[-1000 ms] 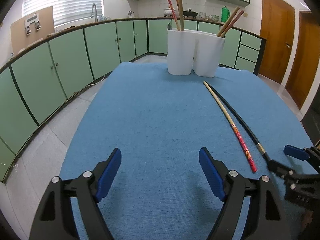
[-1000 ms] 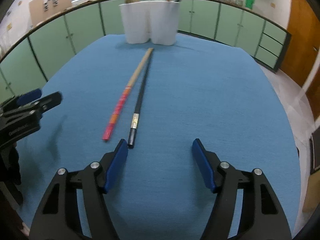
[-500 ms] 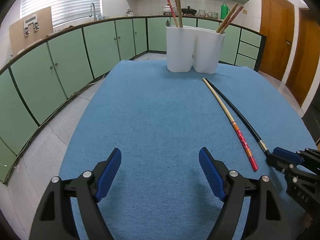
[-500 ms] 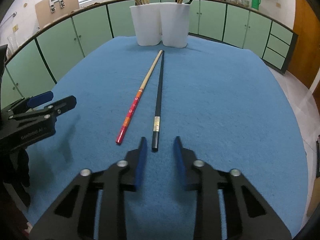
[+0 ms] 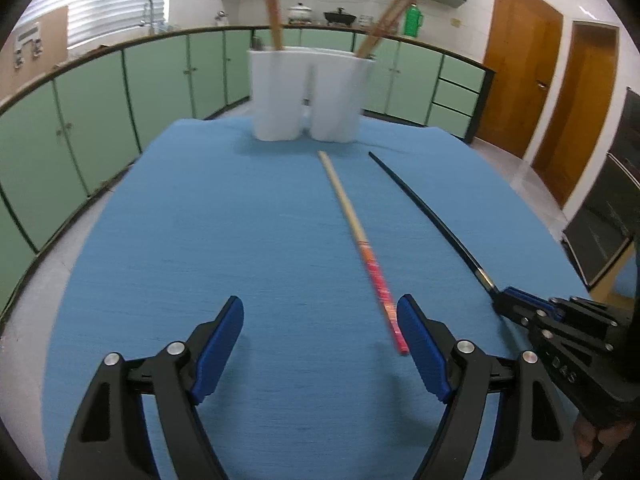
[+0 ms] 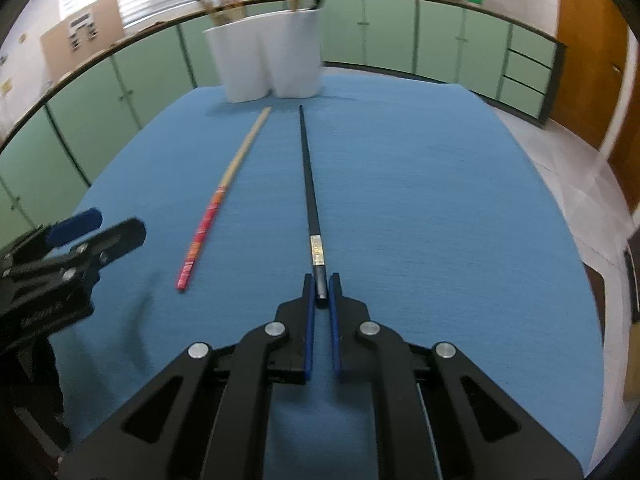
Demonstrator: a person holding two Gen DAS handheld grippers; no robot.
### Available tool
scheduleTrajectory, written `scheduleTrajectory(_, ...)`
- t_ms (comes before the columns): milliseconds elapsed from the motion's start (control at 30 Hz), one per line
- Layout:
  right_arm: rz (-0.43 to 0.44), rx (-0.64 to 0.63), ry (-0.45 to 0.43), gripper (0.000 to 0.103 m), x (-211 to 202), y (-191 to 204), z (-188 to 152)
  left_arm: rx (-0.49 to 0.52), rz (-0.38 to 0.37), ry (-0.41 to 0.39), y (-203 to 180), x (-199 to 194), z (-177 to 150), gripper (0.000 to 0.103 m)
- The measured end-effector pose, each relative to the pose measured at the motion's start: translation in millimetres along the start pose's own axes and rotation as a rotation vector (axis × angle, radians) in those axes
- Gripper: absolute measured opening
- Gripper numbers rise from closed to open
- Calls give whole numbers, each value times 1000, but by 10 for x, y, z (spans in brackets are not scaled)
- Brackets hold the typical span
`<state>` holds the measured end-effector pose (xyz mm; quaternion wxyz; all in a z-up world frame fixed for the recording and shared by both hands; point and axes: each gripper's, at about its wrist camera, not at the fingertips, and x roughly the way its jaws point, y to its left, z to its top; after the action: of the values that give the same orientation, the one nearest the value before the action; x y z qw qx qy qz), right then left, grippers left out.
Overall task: Organize utensils
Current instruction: 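Grasp the last red-patterned chopstick with the left tool while the right tool holds the black one, then lift both chopsticks and drop them into the white holder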
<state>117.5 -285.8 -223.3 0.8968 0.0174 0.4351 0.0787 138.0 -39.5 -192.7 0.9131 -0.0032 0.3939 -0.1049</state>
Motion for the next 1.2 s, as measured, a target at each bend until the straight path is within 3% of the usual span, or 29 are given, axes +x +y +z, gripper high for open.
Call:
scheduleTrajectory(233, 1, 36, -9, 6, -5, -177, 15, 9, -10, 70, -177, 186, -46, 65)
scheduleTrajectory(433, 9, 40, -9, 6, -2, -207, 13, 28, 27, 80, -249, 218, -62, 62)
scheduleTrajectory(767, 23, 55, -10, 6, 6, -230, 14, 72, 18, 71, -412, 200, -79, 10)
scheduleTrajectory(1200, 12, 16, -53, 6, -167, -182, 68, 55, 7, 38, -316, 19, -15, 6)
